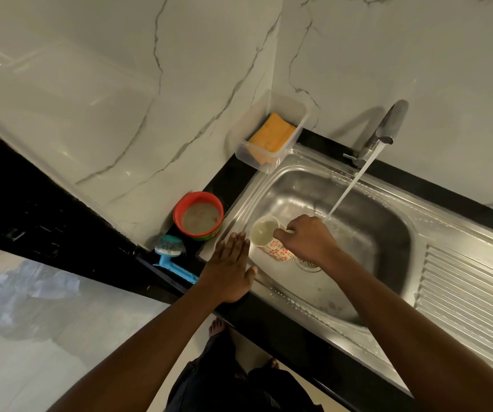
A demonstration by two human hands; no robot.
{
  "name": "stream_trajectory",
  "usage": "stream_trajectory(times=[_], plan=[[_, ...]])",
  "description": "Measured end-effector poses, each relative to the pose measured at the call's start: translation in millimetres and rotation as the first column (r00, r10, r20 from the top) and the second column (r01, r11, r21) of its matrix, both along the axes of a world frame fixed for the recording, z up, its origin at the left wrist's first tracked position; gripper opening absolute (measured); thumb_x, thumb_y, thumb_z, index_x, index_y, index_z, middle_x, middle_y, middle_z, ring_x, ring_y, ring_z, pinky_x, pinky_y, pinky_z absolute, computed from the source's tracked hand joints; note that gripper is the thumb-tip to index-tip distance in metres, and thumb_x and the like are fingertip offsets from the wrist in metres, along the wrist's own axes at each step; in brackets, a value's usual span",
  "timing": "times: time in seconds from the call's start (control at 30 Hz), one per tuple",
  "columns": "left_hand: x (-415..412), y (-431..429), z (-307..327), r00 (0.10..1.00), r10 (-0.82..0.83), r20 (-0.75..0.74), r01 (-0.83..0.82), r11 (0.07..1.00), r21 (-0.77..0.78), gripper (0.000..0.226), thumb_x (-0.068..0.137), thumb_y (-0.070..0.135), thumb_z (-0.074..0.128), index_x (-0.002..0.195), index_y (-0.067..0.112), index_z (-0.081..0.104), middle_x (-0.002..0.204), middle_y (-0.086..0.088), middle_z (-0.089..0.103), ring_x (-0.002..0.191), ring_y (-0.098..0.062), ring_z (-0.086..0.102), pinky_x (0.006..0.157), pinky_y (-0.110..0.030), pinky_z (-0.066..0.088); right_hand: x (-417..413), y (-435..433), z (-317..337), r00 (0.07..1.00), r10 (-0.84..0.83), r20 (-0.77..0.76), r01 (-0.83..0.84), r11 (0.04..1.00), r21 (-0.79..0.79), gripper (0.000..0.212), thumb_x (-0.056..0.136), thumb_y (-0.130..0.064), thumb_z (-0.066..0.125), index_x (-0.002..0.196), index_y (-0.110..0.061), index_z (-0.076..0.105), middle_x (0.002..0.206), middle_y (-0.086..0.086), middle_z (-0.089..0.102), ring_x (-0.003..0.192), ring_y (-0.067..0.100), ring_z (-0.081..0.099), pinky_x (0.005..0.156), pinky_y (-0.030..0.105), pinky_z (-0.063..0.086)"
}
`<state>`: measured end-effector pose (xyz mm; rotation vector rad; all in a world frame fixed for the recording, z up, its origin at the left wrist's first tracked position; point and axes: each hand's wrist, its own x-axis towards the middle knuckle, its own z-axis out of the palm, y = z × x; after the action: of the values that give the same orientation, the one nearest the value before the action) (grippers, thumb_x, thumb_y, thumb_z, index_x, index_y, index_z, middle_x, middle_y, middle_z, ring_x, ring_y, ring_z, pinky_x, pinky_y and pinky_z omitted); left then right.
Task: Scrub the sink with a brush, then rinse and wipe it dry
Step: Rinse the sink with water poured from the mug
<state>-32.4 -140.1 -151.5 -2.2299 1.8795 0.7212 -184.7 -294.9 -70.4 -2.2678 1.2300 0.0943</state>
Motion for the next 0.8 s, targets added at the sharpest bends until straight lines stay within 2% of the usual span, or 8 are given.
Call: stream_trajectory(times=[0.07, 0.13, 0.27, 0.37, 0.47, 0.53, 0.67, 0.8], plan=[[3.0, -8.9, -6.6, 0.999, 0.046, 0.012, -0.045, 0.998, -0.046, 0.078, 0.107, 0.051, 0.015, 0.161, 0.006, -0.019, 0.168, -0.017, -0.027, 0.156, -0.031, -0.026, 0.130, -0.049, -0.004, 12.2, 0.9, -0.3, 1.000, 0.011, 0.001, -0.011, 1.000, -0.014, 0.045, 0.091, -0.052, 0.058, 0.073, -0.012, 0.070, 0.068, 0.001, 0.064, 0.066, 0.018, 0.064, 0.054, 0.028, 0.046], [3.4, -14.0, -11.8, 0.997, 0.070, 0.039, -0.068, 0.996, -0.058, 0.081, 0.104, 0.051, 0.015, 0.160, 0.003, -0.018, 0.166, -0.021, -0.030, 0.156, -0.034, -0.025, 0.130, -0.049, -0.002, 19.9, 1.1, -1.3, 1.000, 0.023, 0.017, -0.023, 1.000, -0.005, 0.043, 0.089, -0.051, 0.060, 0.068, -0.014, 0.064, 0.066, 0.000, 0.061, 0.064, 0.018, 0.061, 0.052, 0.028, 0.041], [-2.7, -3.8, -8.5, 0.994, 0.106, 0.036, -0.103, 0.992, -0.074, 0.083, 0.104, 0.050, 0.024, 0.162, 0.005, -0.015, 0.166, -0.021, -0.032, 0.157, -0.034, -0.023, 0.128, -0.046, -0.011, 18.1, -0.3, -0.1, 0.993, 0.117, 0.022, -0.117, 0.993, 0.023, 0.038, 0.087, -0.049, 0.062, 0.067, -0.017, 0.065, 0.071, -0.001, 0.062, 0.067, 0.018, 0.061, 0.057, 0.031, 0.047], [-11.9, 9.0, 4.5, 0.984, 0.180, -0.009, -0.179, 0.982, 0.054, 0.082, 0.107, 0.051, 0.023, 0.162, 0.005, -0.015, 0.167, -0.021, -0.026, 0.157, -0.035, -0.022, 0.128, -0.047, -0.009, 4.6, -4.6, 2.9, 0.984, 0.176, 0.016, -0.176, 0.984, 0.011, 0.045, 0.091, -0.047, 0.062, 0.056, -0.021, 0.053, 0.064, -0.003, 0.053, 0.061, 0.013, 0.053, 0.057, 0.029, 0.038], [-24.0, 14.8, 20.3, 0.982, 0.184, -0.043, -0.170, 0.959, 0.227, 0.081, 0.107, 0.050, 0.024, 0.162, 0.004, -0.014, 0.167, -0.021, -0.026, 0.157, -0.037, -0.021, 0.130, -0.051, -0.001, -10.9, -9.0, 3.9, 0.981, 0.194, -0.003, -0.194, 0.981, -0.002, 0.049, 0.090, -0.050, 0.062, 0.054, -0.017, 0.055, 0.061, 0.001, 0.057, 0.060, 0.014, 0.056, 0.056, 0.029, 0.038], [-28.3, 13.7, 29.2, 0.981, 0.182, -0.062, -0.159, 0.949, 0.272, 0.080, 0.108, 0.046, 0.028, 0.162, 0.003, -0.012, 0.168, -0.021, -0.026, 0.157, -0.037, -0.021, 0.129, -0.050, 0.001, -15.0, -9.3, 5.8, 0.977, 0.209, -0.029, -0.210, 0.977, -0.026, 0.050, 0.090, -0.052, 0.061, 0.056, -0.015, 0.057, 0.061, 0.002, 0.060, 0.061, 0.016, 0.059, 0.057, 0.029, 0.040], [-20.3, 9.4, 34.4, 0.975, 0.221, -0.010, -0.213, 0.950, 0.228, 0.080, 0.108, 0.048, 0.026, 0.162, 0.001, -0.010, 0.168, -0.024, -0.024, 0.156, -0.041, -0.022, 0.129, -0.053, 0.003, -8.5, -0.8, 13.1, 0.972, 0.232, -0.049, -0.235, 0.970, -0.067, 0.047, 0.090, -0.055, 0.060, 0.056, -0.024, 0.054, 0.063, -0.001, 0.060, 0.063, 0.015, 0.060, 0.058, 0.031, 0.045], [-13.9, 14.0, 20.7, 0.976, 0.214, 0.033, -0.217, 0.961, 0.173, 0.087, 0.106, 0.056, 0.027, 0.162, 0.003, -0.013, 0.168, -0.022, -0.024, 0.155, -0.042, -0.024, 0.128, -0.055, 0.000, 4.7, 12.5, 16.6, 0.961, 0.274, -0.024, -0.275, 0.960, -0.060, 0.041, 0.089, -0.056, 0.062, 0.063, -0.024, 0.057, 0.068, -0.004, 0.058, 0.067, 0.016, 0.060, 0.058, 0.030, 0.042]])
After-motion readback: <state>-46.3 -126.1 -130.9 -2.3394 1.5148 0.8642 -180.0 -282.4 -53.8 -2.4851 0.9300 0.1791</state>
